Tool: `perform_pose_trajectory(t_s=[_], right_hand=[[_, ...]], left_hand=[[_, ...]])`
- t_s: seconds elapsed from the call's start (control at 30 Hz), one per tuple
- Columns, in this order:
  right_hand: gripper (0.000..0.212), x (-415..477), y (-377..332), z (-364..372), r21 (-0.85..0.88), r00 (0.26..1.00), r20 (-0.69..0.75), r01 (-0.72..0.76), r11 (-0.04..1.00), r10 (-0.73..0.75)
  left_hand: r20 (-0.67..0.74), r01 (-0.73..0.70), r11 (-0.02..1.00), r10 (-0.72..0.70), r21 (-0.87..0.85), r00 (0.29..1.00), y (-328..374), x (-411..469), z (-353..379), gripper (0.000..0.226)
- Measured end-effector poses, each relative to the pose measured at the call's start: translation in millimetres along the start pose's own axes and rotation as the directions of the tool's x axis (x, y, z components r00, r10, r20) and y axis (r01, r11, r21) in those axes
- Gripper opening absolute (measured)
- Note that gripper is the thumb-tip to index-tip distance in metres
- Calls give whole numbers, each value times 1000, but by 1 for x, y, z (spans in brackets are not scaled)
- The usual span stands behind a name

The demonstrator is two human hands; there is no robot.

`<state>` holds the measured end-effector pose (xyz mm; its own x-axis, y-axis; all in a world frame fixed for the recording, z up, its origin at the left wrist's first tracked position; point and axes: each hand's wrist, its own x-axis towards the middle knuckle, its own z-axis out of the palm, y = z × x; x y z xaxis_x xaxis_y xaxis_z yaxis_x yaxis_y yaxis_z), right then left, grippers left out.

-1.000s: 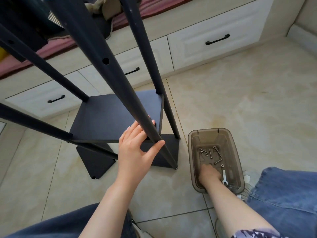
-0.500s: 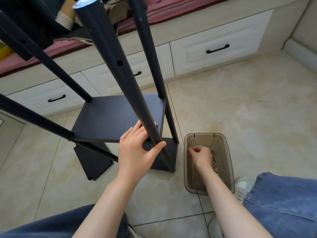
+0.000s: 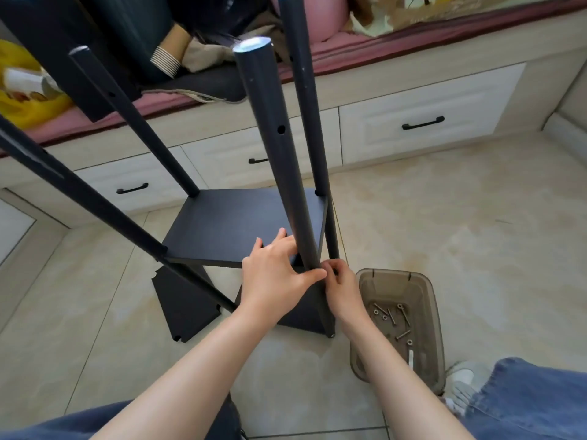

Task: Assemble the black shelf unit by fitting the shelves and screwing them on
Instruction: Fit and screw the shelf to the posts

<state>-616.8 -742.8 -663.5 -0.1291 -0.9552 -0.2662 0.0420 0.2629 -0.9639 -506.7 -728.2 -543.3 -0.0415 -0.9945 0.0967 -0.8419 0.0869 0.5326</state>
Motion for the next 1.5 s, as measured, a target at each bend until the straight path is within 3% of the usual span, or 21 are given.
perform_pose_trajectory(t_s=[0.2, 0.37, 0.6, 0.73, 0.9, 1.03, 1.13, 1.33, 1.5], right_hand=[[19, 2, -23, 19, 55, 999, 43, 18, 998, -20], [18, 14, -57, 49, 74, 985, 150, 74, 995, -84], [13, 22, -95, 91, 18, 928, 293, 234, 972, -229], [12, 21, -109, 111, -54, 894, 361, 303, 951, -264], [12, 19, -115, 130, -154, 851, 414, 415, 896, -323], [3, 23, -111, 137, -220, 840, 464, 415, 883, -280], [3, 24, -100, 137, -342, 818, 518, 467, 816, -251], [8, 27, -75, 135, -578, 820, 514, 548, 605, -251], [10, 23, -63, 135, -627, 808, 548, 568, 533, -217]], left_hand=[[26, 47, 998, -46, -45, 999, -10, 23, -25, 39], [80, 150, 956, -134, -254, 988, -32, 50, -74, 42], [-70, 140, 857, -201, -496, 977, -80, 42, -116, 36], [-104, 178, 758, -308, -627, 946, -99, 29, -129, 36], [-61, 287, 680, -439, -675, 897, -124, 10, -140, 43], [-28, 394, 680, -519, -618, 854, -148, -4, -136, 39], [65, 511, 552, -635, -659, 770, -167, -19, -119, 28], [250, 520, 235, -670, -821, 699, -186, -40, -76, 28], [272, 545, 199, -699, -815, 662, -195, -53, -55, 30]])
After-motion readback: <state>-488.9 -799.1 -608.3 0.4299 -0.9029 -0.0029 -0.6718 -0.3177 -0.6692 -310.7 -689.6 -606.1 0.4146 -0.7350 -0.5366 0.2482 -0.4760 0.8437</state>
